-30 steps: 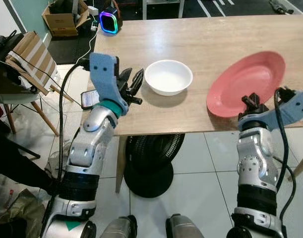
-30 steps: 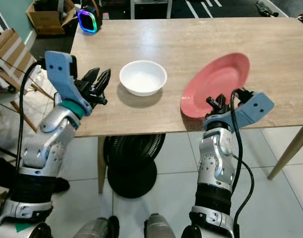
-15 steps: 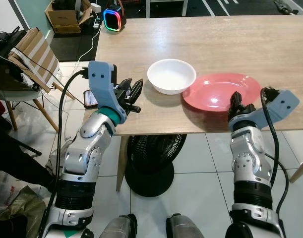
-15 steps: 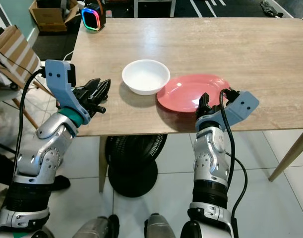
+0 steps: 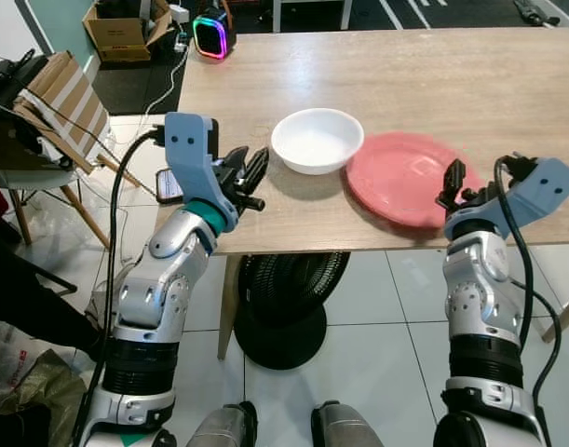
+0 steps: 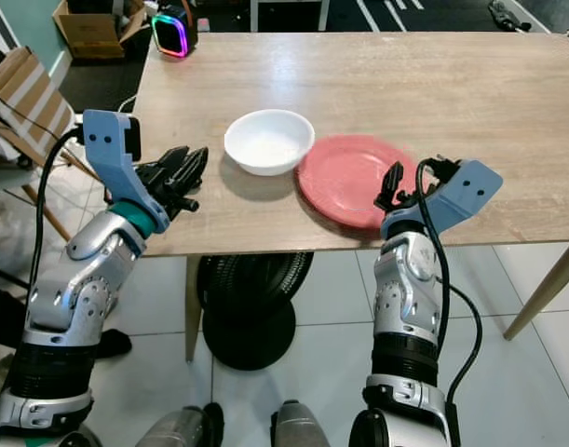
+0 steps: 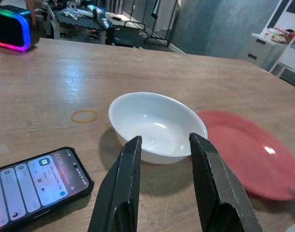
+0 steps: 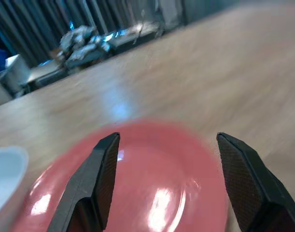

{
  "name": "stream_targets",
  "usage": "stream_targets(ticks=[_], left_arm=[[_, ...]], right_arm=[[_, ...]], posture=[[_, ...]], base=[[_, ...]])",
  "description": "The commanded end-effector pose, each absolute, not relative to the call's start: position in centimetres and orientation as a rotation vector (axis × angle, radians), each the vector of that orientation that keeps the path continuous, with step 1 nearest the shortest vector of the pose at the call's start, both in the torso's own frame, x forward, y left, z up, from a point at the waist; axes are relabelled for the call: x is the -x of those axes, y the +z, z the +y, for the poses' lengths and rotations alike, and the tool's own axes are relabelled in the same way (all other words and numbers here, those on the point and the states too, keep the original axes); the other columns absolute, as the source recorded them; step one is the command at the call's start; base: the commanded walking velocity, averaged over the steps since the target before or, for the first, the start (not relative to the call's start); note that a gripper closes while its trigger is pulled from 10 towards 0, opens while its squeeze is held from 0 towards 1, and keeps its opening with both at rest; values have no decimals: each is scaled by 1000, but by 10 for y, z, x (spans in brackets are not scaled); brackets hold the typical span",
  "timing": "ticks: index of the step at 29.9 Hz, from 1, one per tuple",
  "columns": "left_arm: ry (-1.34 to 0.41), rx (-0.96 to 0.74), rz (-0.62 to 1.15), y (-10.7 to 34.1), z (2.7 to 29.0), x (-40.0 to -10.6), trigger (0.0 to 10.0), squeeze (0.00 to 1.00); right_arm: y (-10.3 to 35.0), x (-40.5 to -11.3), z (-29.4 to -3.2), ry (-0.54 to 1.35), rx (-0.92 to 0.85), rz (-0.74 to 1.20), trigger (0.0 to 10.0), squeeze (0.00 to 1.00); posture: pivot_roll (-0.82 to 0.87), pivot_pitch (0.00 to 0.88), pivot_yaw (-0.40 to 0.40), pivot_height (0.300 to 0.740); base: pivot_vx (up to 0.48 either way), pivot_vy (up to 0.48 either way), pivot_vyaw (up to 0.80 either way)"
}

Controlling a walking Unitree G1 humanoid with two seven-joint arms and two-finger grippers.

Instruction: Setting the table

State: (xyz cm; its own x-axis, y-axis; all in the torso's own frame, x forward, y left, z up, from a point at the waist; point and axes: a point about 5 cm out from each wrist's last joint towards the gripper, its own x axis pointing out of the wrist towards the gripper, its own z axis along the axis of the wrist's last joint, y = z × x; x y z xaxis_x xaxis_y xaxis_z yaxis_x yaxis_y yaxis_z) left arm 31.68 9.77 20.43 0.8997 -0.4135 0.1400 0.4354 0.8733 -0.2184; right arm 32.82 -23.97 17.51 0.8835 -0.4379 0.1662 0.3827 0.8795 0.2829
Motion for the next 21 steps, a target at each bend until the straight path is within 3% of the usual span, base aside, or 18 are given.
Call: stream_targets(ticks=[1,12,14,21], left_arm=[[-443,252,-77,203,98,-317,10000,0],[-425,103,-85,200,97,-319,10000,0],[-406,-8,-96,197,98,-320,10000,0],[-370,-141,-113,191,106,-318,10000,0]], right_arm=[[174,-324,-248,-493,-226,-240,10000,0],[186,-308,-252,-499,-176,-323,10000,0],[190,-297,-233,-394,-124,-371,10000,0],[194,-268,-196,-208,-100,-410,10000,0]], posture=[[-92,20,62,740],[-96,18,73,740],[-105,27,92,740],[-122,37,131,740]], base=[[0,0,0],[0,0,0],[0,0,0],[0,0,0]])
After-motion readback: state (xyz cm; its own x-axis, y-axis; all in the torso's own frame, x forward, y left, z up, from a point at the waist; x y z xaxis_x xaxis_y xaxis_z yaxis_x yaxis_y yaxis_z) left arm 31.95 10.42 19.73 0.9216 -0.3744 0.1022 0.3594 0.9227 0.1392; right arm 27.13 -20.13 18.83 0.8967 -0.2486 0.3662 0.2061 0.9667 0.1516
